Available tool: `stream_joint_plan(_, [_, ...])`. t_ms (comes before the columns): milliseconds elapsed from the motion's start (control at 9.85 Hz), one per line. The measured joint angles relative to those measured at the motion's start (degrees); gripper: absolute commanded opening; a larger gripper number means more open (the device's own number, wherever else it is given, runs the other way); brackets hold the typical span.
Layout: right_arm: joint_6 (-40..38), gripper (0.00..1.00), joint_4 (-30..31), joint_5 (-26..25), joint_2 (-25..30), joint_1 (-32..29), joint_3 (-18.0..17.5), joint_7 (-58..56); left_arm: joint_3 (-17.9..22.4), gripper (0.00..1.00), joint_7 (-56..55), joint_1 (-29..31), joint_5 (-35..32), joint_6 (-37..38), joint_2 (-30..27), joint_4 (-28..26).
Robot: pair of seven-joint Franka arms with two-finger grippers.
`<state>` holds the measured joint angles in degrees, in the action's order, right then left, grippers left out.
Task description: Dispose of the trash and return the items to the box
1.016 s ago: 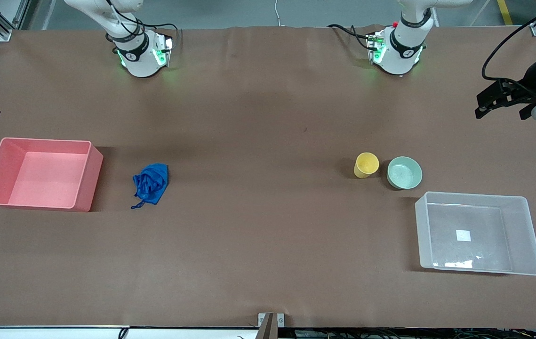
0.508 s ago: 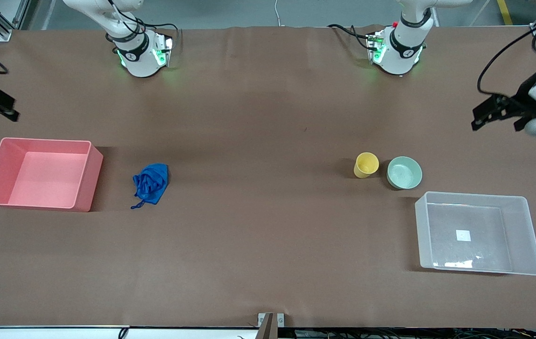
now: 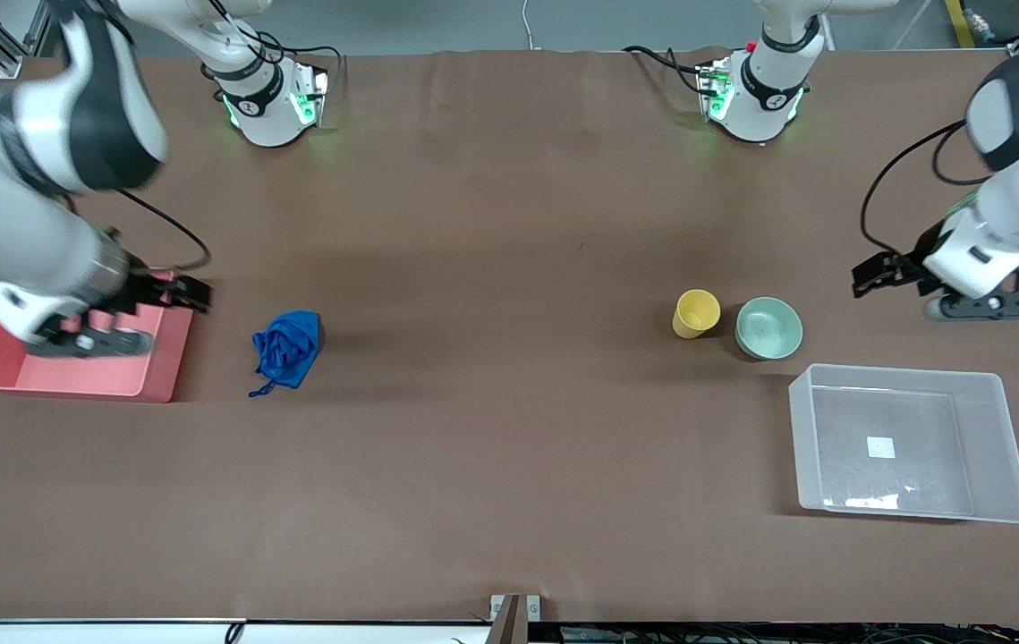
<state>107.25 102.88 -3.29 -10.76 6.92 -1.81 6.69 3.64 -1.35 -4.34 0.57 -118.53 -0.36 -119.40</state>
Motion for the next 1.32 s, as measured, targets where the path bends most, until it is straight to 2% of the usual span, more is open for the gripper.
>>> stream_joint_plan(203, [17.7,1.0,12.9,0.0,-1.1,0.3,0.0,0.1,0.0,0.99,0.0,-0.2,0.0,-8.7,1.9,-7.9])
stream_joint_plan(305, [25.4,1.0,18.0,0.0,-2.8,0.3,0.1,0.7,-0.1,0.98,0.0,-0.3,0.0,-11.3,3.8,-9.9])
stream_joint_plan(508, [35.6,1.0,22.4,-0.1,-8.0,0.3,0.1,1.7,-0.2,0.97,0.0,-0.4,0.0,-17.5,8.1,-12.3])
stream_joint_plan(711, [39.6,1.0,22.6,-0.1,-12.4,0.4,0.1,1.8,-0.2,0.89,0.0,-0.4,0.0,-24.6,12.3,-14.1])
stream_joint_plan(812, [40.2,0.88,22.6,-0.1,-13.5,0.8,0.1,1.8,-0.2,0.73,0.0,-0.4,0.0,-27.3,14.3,-14.3])
stream_joint_plan(914, [41.0,0.65,22.6,-0.1,-14.0,1.2,0.1,1.8,-0.2,0.44,0.0,-0.4,0.0,-29.8,16.1,-14.3])
stream_joint_plan(1016, [41.6,0.3,22.7,-0.1,-14.1,1.4,0.1,1.9,-0.3,0.27,0.0,-0.4,0.0,-31.9,17.5,-14.3])
stream_joint_plan(1117, [41.8,0.04,22.9,-0.1,-14.1,1.5,0.1,1.9,-0.4,0.21,0.0,-0.5,0.0,-33.0,18.1,-14.3])
stream_joint_plan(1219, [41.8,0.01,23.0,-0.1,-14.1,1.5,0.1,1.9,-0.4,0.05,-0.1,-0.5,0.0,-33.1,18.3,-14.3])
stream_joint_plan(1320, [41.8,0.01,23.0,-0.1,-14.1,1.5,0.1,2.6,-0.4,0.0,-0.1,-0.5,0.0,-33.1,18.3,-14.3])
